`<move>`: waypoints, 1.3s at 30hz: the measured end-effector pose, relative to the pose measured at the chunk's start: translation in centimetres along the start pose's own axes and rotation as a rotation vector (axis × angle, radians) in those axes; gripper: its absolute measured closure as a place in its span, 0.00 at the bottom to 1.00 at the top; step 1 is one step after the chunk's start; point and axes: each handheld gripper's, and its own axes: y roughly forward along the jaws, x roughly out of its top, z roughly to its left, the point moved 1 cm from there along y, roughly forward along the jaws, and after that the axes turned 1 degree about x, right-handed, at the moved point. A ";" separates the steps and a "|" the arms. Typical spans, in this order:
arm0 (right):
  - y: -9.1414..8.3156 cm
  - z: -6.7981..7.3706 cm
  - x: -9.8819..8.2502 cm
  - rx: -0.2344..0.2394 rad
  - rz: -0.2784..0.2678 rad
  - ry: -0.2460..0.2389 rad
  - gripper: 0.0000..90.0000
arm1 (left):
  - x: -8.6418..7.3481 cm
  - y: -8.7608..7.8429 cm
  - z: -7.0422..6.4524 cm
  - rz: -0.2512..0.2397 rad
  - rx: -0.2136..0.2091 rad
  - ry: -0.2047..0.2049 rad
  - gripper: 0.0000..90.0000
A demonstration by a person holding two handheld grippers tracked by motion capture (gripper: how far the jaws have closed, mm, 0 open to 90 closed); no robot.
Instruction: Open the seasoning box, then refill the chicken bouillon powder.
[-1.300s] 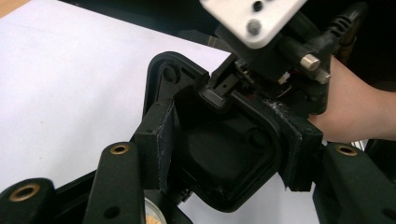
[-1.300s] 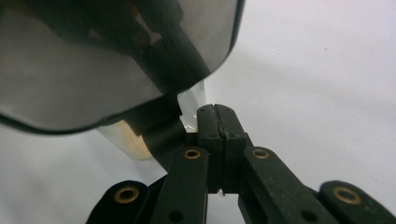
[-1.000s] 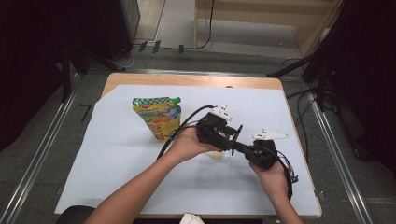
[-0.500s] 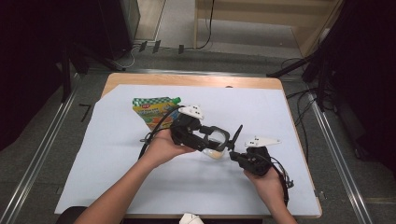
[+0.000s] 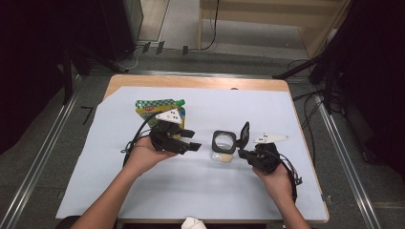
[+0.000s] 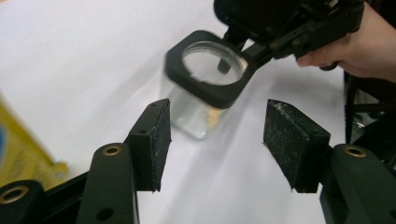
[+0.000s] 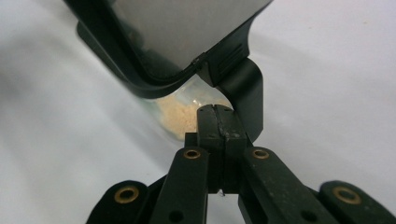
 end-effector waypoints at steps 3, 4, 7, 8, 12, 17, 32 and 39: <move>-0.1 -0.8 0.1 -0.013 -0.006 0.012 1.00 | -0.7 -0.6 0.4 0.007 0.026 -0.002 0.49; -0.1 -1.2 0.1 -0.016 -0.005 0.023 1.00 | -0.9 -0.8 0.6 0.014 0.032 -0.001 0.49; -0.1 -1.6 0.0 -0.014 -0.004 0.036 1.00 | -1.4 -1.4 1.2 0.004 0.034 -0.021 0.50; -0.3 -1.6 0.0 -0.016 -0.011 0.036 1.00 | -1.6 -1.5 1.4 0.004 0.038 -0.026 0.50; -0.9 -1.0 -0.2 -0.004 -0.015 0.029 1.00 | -2.1 -2.1 2.1 0.006 0.042 -0.038 0.50; -1.4 0.7 -0.4 0.018 -0.007 -0.009 0.98 | -2.7 -2.8 2.8 0.002 0.050 -0.056 0.51; -1.3 4.6 -0.2 0.126 -0.041 -0.071 0.83 | -4.1 -5.3 4.8 0.005 0.060 -0.089 0.54; 0.0 5.9 0.0 0.158 -0.021 -0.130 0.75 | -4.9 -6.8 5.8 0.002 0.077 -0.115 0.56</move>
